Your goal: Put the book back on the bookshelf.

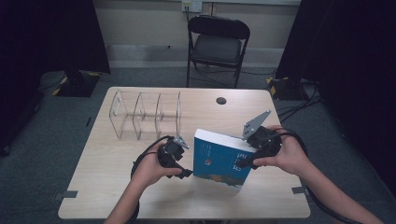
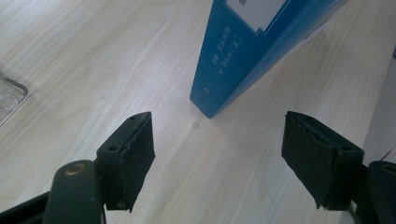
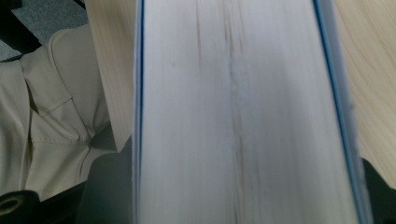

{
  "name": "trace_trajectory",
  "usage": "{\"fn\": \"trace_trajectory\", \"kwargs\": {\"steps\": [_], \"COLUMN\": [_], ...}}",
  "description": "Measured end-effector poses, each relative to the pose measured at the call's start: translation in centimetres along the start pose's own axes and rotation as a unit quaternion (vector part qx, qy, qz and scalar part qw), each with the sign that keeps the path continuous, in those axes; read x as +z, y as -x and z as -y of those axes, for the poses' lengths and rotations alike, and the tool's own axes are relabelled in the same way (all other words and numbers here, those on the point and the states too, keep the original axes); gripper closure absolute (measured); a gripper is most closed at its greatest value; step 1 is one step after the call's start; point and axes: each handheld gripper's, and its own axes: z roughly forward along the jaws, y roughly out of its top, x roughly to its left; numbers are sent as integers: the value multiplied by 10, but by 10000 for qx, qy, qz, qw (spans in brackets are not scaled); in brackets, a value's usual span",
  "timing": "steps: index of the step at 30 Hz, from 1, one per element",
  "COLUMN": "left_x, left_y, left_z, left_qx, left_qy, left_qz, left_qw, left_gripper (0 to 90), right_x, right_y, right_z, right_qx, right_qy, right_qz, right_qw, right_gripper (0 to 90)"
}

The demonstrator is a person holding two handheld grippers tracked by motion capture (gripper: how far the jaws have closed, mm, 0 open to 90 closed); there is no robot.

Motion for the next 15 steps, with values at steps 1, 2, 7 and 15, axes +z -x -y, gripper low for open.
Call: {"fn": "trace_trajectory", "kwargs": {"steps": [1, 2, 7, 15], "left_x": [-1, -2, -12, -23], "left_y": [0, 0, 0, 4], "left_z": [-1, -2, -11, -26], "left_qx": [-11, 11, 65, 196], "left_qy": [22, 25, 24, 34], "left_qz": [6, 14, -17, -32], "left_qw": [10000, 10000, 10000, 9998], "left_gripper": [255, 255, 262, 262], "right_x": [-1, -1, -2, -3], "right_y": [1, 1, 2, 5], "right_z": [1, 2, 5, 6], "right_qx": [-10, 29, 70, 81], "right_qy": [14, 26, 100, 97], "right_qz": [11, 3, -9, -77], "right_qw": [10000, 10000, 9999, 9999], "right_gripper": [406, 399, 371, 365]}}
